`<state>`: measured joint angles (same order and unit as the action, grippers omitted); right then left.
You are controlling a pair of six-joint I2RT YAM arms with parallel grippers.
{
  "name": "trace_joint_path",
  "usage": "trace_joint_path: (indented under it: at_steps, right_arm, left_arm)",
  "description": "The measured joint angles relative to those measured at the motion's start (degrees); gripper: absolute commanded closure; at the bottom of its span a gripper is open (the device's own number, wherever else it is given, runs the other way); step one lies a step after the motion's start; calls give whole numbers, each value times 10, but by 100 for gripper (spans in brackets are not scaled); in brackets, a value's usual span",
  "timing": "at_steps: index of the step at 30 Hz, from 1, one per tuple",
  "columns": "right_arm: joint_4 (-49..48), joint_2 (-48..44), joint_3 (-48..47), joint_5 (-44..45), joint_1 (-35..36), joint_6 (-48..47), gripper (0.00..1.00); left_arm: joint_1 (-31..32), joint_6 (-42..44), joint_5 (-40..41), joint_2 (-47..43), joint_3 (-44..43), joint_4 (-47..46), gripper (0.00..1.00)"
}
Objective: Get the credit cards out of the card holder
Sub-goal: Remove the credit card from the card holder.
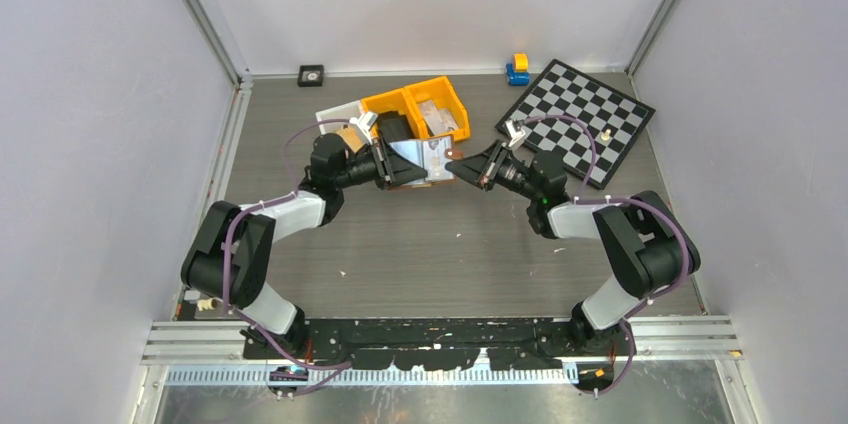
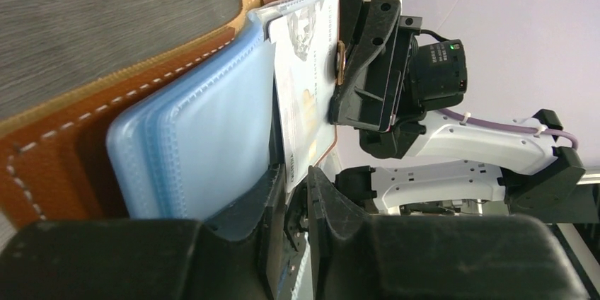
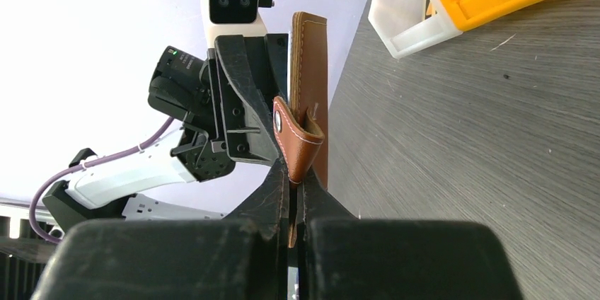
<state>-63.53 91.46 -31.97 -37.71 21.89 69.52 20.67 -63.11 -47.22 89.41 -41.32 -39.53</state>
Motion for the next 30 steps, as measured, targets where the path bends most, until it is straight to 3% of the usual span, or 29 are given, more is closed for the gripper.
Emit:
trace_joint_path:
  at_steps: [6, 12, 17, 20, 24, 26, 28, 30]
  right_arm:
    - [-18, 9, -4, -8, 0, 12, 99]
    - [-22, 9, -8, -9, 0, 13, 99]
    - [-18, 9, -10, -9, 1, 11, 100]
    - [-10, 9, -14, -9, 2, 8, 100]
    - [2, 9, -21, -8, 6, -3, 100]
    - [13, 9, -24, -7, 7, -10, 100]
    - [26, 8, -25, -5, 8, -18, 93]
    - [35, 5, -25, -3, 8, -24, 78]
  left_arm:
    - [-7, -21, -4, 0, 14, -39, 91]
    - [-9, -28, -7, 0, 14, -51, 83]
    - [-9, -29, -9, 0, 14, -54, 82]
    - [-10, -29, -10, 0, 14, -56, 86]
    - [-13, -30, -14, 6, 14, -56, 100]
    - [-14, -30, -15, 11, 14, -56, 100]
    - [-16, -30, -17, 16, 14, -55, 100]
    - [-16, -29, -19, 19, 14, -54, 100]
